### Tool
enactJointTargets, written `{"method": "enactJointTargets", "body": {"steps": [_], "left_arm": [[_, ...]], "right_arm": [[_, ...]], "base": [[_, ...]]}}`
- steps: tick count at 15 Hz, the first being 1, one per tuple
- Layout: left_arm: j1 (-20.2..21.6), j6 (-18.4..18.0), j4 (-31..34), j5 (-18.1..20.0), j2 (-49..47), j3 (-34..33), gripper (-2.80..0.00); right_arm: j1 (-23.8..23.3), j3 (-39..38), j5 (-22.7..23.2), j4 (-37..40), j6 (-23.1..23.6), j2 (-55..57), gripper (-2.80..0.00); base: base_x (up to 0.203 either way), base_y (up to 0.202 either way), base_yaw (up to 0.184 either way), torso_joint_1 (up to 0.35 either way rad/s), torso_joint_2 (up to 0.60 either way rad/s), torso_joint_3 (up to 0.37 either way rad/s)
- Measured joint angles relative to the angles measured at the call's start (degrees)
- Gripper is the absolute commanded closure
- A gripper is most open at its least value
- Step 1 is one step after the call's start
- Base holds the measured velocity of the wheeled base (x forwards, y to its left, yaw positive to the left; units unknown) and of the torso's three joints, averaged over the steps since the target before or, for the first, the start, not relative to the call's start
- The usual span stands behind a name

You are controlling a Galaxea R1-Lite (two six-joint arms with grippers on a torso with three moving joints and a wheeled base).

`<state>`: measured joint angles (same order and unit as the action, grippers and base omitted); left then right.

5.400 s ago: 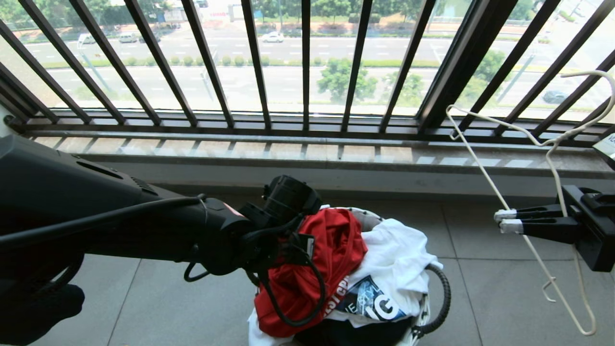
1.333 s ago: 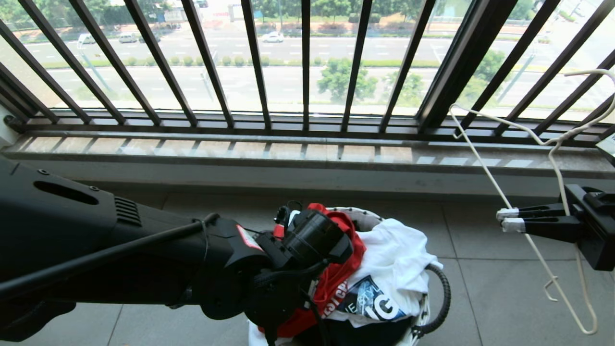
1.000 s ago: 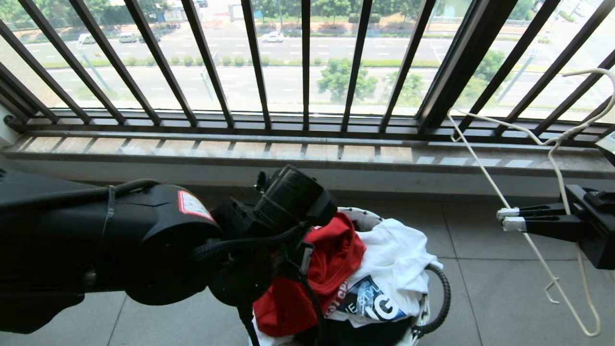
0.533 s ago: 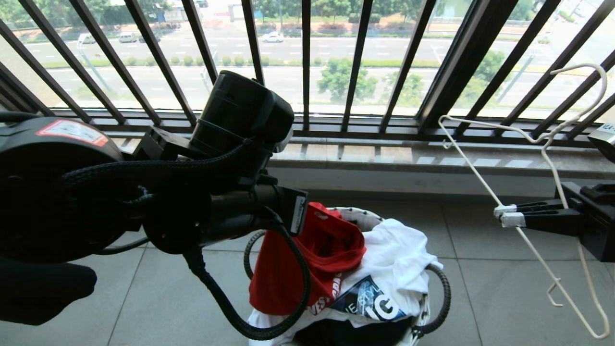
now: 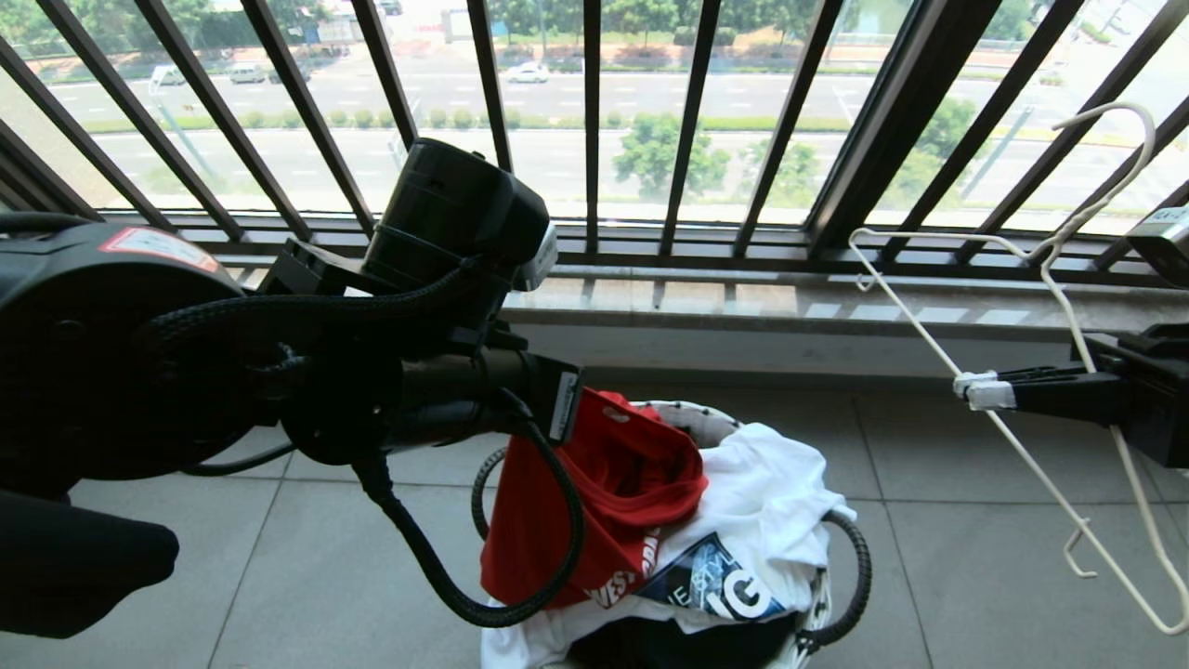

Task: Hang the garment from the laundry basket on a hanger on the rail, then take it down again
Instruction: Pick up clothes from the basket

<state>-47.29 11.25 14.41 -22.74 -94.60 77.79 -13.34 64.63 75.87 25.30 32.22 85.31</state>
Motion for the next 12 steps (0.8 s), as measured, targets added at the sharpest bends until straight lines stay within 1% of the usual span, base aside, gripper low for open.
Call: {"method": "enactJointTargets", "body": {"steps": [12], "left_arm": [[0.0, 0.4, -0.2, -0.1, -1.5, 0.5, 0.00]], "right_arm": [[0.0, 0.2, 0.0, 0.0, -0.2, -0.3, 0.00]], "base": [[0.000, 0.000, 0.000, 0.004, 0.00, 0.192]]}}
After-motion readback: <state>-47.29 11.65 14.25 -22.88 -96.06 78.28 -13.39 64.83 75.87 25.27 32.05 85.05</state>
